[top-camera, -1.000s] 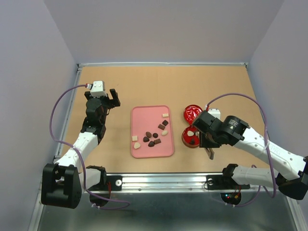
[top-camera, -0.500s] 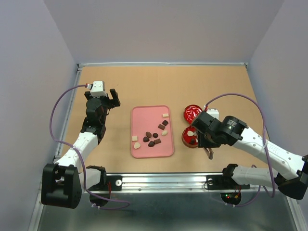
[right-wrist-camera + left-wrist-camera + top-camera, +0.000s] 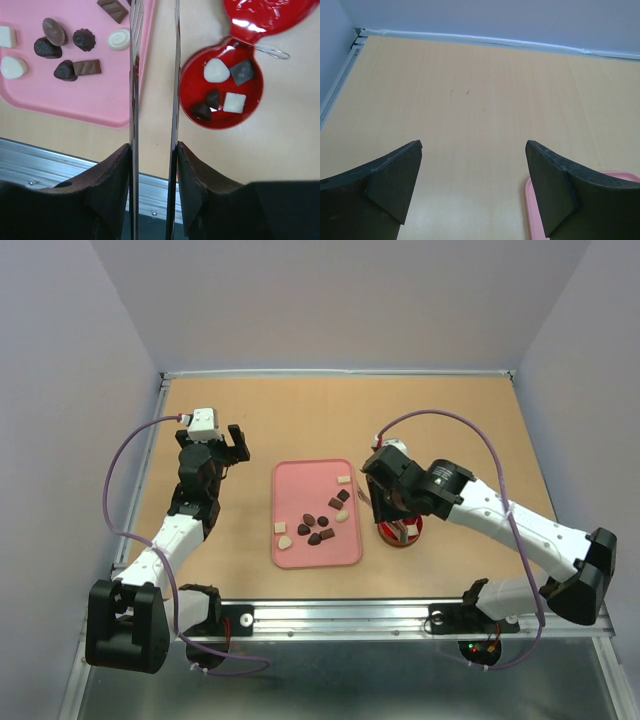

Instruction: Pack the chocolate

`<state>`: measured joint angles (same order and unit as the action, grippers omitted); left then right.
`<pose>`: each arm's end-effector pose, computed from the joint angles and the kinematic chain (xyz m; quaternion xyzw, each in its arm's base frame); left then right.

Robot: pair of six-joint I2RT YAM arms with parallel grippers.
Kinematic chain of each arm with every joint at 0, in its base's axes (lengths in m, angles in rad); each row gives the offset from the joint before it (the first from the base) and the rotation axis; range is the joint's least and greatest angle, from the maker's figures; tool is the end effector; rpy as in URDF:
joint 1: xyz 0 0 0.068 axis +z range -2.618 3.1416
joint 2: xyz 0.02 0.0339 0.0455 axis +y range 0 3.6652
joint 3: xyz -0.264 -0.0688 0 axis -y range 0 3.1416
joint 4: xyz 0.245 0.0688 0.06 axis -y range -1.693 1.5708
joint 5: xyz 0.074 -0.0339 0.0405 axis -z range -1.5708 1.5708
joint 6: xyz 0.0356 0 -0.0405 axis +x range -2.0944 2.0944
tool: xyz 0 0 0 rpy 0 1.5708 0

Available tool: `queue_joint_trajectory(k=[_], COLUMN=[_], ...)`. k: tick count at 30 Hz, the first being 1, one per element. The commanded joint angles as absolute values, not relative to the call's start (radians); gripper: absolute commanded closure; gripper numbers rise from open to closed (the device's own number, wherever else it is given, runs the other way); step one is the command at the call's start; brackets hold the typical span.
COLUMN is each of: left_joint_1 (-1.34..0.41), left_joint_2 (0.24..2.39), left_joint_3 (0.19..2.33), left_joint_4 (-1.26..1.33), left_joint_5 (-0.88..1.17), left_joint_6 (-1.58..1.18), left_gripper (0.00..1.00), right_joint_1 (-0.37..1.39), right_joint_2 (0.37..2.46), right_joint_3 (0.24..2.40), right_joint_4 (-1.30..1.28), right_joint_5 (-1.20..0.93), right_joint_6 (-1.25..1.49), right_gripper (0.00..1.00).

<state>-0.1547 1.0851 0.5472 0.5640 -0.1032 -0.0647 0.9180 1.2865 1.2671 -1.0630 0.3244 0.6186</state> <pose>0.2449 -0.0345 0.2758 -0.0056 0.6978 -0.0425 0.7150 0.1564 0.1858 0.3270 -0.1042 0.9527 0.0531 0.2805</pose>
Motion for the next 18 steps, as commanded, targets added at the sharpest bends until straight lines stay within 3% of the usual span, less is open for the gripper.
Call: queue_joint_trajectory(k=[1,18], left_joint_1=[-0.149,-0.149], left_joint_2=[1.078,1.092], left_joint_3=[0.558,0.565], left_joint_4=[0.598,0.598], left_joint_5=[-0.11,-0.106], left_joint_6=[-0.061,-0.061], left_gripper=[0.04,0.04], right_joint_1=[0.927,0.927], right_joint_2=[1.348,1.407], right_joint_3=[1.299,1.223], right_joint_4=[-0.908,-0.822], right_joint_5=[0.256,0.106], right_joint_6=[0.532,0.529], right_gripper=[0.55,0.5])
